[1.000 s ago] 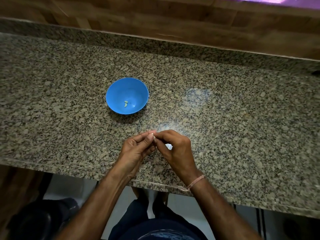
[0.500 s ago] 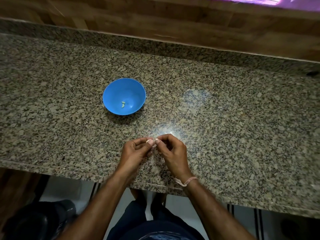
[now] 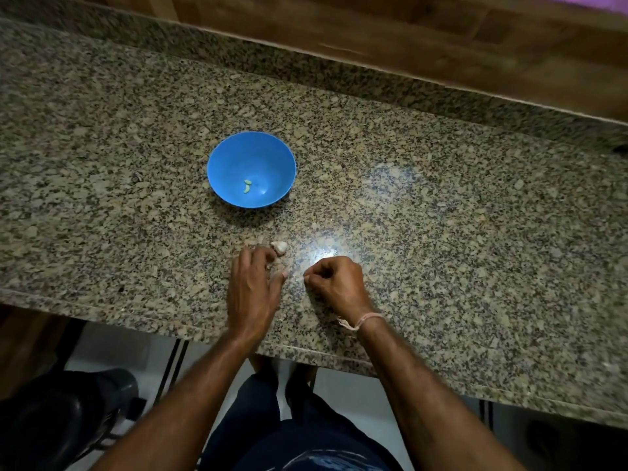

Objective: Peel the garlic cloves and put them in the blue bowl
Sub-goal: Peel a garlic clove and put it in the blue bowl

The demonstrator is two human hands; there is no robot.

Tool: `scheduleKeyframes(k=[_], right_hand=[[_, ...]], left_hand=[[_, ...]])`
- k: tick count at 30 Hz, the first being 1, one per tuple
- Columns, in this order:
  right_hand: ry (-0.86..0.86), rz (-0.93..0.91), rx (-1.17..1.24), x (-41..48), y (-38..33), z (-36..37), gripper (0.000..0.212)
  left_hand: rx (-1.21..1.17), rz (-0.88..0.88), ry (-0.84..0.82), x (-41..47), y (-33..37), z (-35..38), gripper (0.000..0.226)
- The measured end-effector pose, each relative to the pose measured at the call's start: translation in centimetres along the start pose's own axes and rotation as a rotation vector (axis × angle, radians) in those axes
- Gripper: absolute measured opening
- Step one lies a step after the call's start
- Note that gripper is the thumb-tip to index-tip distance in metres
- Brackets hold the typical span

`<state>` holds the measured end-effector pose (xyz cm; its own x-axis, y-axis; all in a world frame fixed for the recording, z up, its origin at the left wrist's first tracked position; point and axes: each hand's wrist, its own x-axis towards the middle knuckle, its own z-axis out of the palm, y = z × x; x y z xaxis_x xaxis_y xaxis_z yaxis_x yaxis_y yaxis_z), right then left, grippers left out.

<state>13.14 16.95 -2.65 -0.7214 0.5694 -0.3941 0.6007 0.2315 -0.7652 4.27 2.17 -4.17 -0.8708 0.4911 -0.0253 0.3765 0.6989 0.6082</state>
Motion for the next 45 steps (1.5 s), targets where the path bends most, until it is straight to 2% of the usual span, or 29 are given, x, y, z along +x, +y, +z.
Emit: scheduleKeyframes(k=[3,7,15,19,21,25,27,30,35,39,45], right_hand=[[0.027,0.004,-0.050,0.0,-0.3,0.3,0.005],[0.057,0.014,-0.090,-0.2,-0.6,0.5,0.007],[0.141,0.039,-0.182,-0.9,-1.3,1.3,0.010],[0.172,0.058,-0.148,-0.8,-1.2,1.6,0.008],[0.143,0.100,-0.013,-1.1,-1.2,1.4,0.002],[-0.018,0.322,0.838,-3.1,-2.3,1.9,0.015],[-0.022,0.378,0.973,-3.5,-2.1,2.8,0.021],[0.020,0.322,0.912,-3.4,-1.9,3.2,0.021],[0.150,0.016,0.552,-3.0,-1.6,2.9,0.014],[0.186,-0.059,0.533,-3.2,-2.0,2.7,0.009],[0.203,-0.095,0.579,-3.6,-2.7,2.7,0.010]], left_hand=[[-0.016,-0.018,-0.043,-1.1,-0.6,0.6,0.022],[-0.015,-0.044,-0.077,-0.5,-0.5,0.4,0.022],[-0.013,0.020,-0.129,-0.4,-1.0,-0.3,0.023],[-0.043,0.040,-0.159,-0.2,-1.3,-0.7,0.018],[-0.152,0.009,-0.211,0.1,-1.2,-1.1,0.012],[-0.479,-0.154,-0.316,0.6,-0.4,-2.0,0.001],[-0.554,-0.172,-0.314,0.5,-0.2,-2.4,0.002],[-0.614,-0.190,-0.318,0.4,-0.2,-2.9,0.007],[-0.734,-0.268,-0.338,0.5,0.7,-3.3,0.008],[-0.864,-0.365,-0.334,0.7,1.9,-3.8,0.009],[-0.910,-0.411,-0.311,0.9,2.5,-4.4,0.008]])
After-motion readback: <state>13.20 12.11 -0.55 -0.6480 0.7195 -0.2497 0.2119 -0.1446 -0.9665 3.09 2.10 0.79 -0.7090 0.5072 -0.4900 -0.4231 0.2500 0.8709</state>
